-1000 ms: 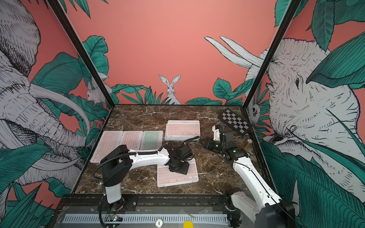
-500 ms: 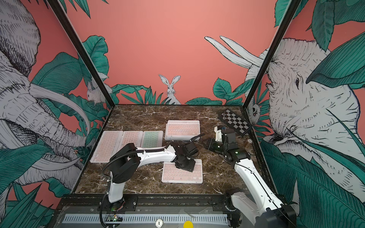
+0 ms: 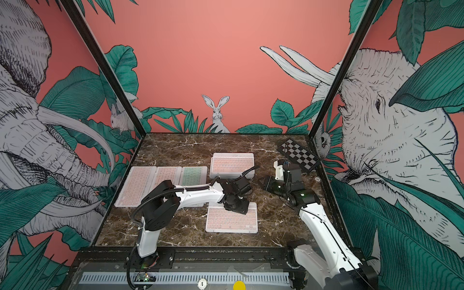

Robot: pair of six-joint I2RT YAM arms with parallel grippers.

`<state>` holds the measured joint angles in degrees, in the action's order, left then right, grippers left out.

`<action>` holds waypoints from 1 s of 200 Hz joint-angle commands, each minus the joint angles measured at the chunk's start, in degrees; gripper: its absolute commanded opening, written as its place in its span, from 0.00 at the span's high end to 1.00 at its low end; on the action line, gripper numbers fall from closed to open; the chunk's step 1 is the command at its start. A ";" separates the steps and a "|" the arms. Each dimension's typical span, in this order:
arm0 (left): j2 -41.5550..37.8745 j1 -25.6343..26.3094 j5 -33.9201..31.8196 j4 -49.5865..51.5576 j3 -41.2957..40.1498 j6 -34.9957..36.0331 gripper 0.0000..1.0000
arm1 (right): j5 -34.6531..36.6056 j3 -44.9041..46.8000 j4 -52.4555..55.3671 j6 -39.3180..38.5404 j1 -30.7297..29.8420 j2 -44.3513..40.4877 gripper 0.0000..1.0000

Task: Stack the numeric keypads
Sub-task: Move the numeric keypad to the center of the board.

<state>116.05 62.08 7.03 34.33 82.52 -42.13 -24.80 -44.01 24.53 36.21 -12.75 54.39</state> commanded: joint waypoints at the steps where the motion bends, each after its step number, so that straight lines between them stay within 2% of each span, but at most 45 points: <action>1: 2.91 -1.32 -3.02 -1.14 -0.34 1.59 0.35 | 0.88 -1.93 -0.18 -0.52 0.36 -1.12 0.52; 48: 2.57 -2.58 -5.39 0.44 2.13 4.22 0.35 | 1.17 -2.22 0.56 -0.59 0.65 -1.52 0.52; 88: -2.38 -2.92 -6.66 0.97 0.23 3.30 0.35 | 0.46 -3.01 1.76 -1.60 1.24 -1.62 0.52; 125: -11.86 -3.71 -9.06 2.70 -7.11 0.70 0.35 | 2.62 -2.02 4.30 -6.10 1.32 0.80 0.51; 172: -26.99 -5.28 -12.14 7.11 -22.70 -6.25 0.34 | 7.97 3.34 5.79 -9.62 0.07 3.78 0.51; 200: -31.59 -5.65 -12.01 8.13 -28.57 -8.48 0.33 | 11.73 5.61 6.62 -10.54 -2.76 4.79 0.51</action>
<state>87.18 56.75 -3.70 38.92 58.15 -46.63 -17.72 -39.72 29.82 27.79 -13.39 58.74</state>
